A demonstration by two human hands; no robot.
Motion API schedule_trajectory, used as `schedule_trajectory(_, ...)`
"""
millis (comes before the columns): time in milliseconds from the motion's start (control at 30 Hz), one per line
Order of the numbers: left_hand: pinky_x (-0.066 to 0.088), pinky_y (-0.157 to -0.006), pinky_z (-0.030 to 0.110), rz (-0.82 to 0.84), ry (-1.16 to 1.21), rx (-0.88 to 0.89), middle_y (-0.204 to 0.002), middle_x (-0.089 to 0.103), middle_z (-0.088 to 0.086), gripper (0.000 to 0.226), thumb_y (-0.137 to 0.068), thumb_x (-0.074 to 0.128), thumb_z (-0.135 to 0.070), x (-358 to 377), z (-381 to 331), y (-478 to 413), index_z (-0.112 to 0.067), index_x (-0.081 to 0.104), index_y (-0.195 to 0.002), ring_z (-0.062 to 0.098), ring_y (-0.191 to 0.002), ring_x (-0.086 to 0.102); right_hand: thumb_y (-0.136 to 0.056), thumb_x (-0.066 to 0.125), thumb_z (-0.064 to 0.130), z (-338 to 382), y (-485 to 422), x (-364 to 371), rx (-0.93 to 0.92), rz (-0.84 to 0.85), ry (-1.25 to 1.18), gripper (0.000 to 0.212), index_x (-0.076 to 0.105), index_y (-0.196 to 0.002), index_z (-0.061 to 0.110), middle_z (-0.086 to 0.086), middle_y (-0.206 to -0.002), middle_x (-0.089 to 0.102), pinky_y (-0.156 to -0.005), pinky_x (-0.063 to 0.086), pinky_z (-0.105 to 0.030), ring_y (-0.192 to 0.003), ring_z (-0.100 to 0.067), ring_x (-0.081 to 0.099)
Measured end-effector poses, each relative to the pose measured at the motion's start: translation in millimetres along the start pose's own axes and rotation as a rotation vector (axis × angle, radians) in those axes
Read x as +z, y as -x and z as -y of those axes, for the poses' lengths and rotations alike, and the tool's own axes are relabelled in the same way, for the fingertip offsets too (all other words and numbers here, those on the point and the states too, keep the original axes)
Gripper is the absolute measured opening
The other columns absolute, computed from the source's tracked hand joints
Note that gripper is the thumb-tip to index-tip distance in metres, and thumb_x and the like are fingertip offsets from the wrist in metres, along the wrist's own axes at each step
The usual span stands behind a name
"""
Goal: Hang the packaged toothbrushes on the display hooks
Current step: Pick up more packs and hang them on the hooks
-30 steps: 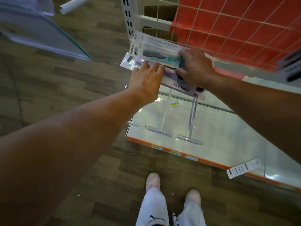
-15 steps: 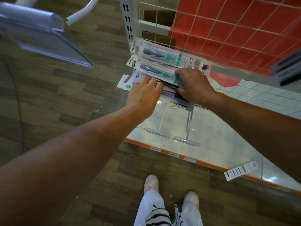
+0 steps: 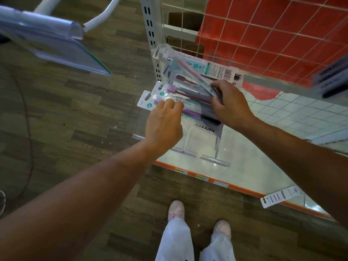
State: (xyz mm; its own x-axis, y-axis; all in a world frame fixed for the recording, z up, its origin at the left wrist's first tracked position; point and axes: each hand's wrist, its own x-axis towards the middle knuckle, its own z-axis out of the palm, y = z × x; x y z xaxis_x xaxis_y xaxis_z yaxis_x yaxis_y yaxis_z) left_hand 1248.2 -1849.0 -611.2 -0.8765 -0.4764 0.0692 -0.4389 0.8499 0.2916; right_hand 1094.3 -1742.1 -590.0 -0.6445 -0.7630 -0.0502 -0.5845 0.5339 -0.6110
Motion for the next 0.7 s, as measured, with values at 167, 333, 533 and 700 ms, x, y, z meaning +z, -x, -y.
schedule_trajectory(167,0.051,-0.076,0.034,0.121,0.111,-0.398,-0.096,0.063,0.005,0.022,-0.099,0.045,-0.032,-3,-15,2,-0.013,0.055,-0.092,0.021,-0.087,0.058,-0.1,0.041,0.015,5,6,-8,0.113,-0.066,-0.229,0.019,0.049,-0.117,0.015,0.005,-0.081,0.053,-0.049,0.036,-0.013,-0.064,-0.006,0.047)
schedule_trajectory(333,0.045,-0.077,0.032,0.383,0.228,-0.64,-0.096,0.058,0.006,0.047,-0.103,0.027,-0.05,-11,-24,-11,-0.011,0.054,-0.098,0.021,-0.089,0.057,-0.101,0.035,0.018,3,5,-14,0.269,-0.069,-0.468,0.016,0.05,-0.107,0.02,0.005,-0.081,0.05,-0.065,0.042,-0.028,-0.075,-0.015,0.049)
schedule_trajectory(533,0.051,-0.071,0.029,0.321,0.94,-1.149,-0.092,0.061,0.006,0.045,-0.092,0.057,-0.05,4,-24,-25,-0.009,0.057,-0.109,0.02,-0.083,0.058,-0.098,0.048,0.019,1,13,-11,0.35,-0.046,-0.608,0.014,0.052,-0.11,0.025,0.0,-0.095,0.061,-0.074,0.049,-0.032,-0.089,-0.02,0.058)
schedule_trajectory(700,0.045,-0.067,0.027,0.198,1.056,-1.232,-0.093,0.066,0.008,0.025,-0.087,0.061,-0.025,9,-27,-20,-0.009,0.063,-0.107,0.02,-0.081,0.062,-0.096,0.055,0.019,4,24,-7,0.335,-0.027,-0.594,0.015,0.056,-0.11,0.022,-0.011,-0.103,0.063,-0.077,0.05,-0.038,-0.094,-0.03,0.061)
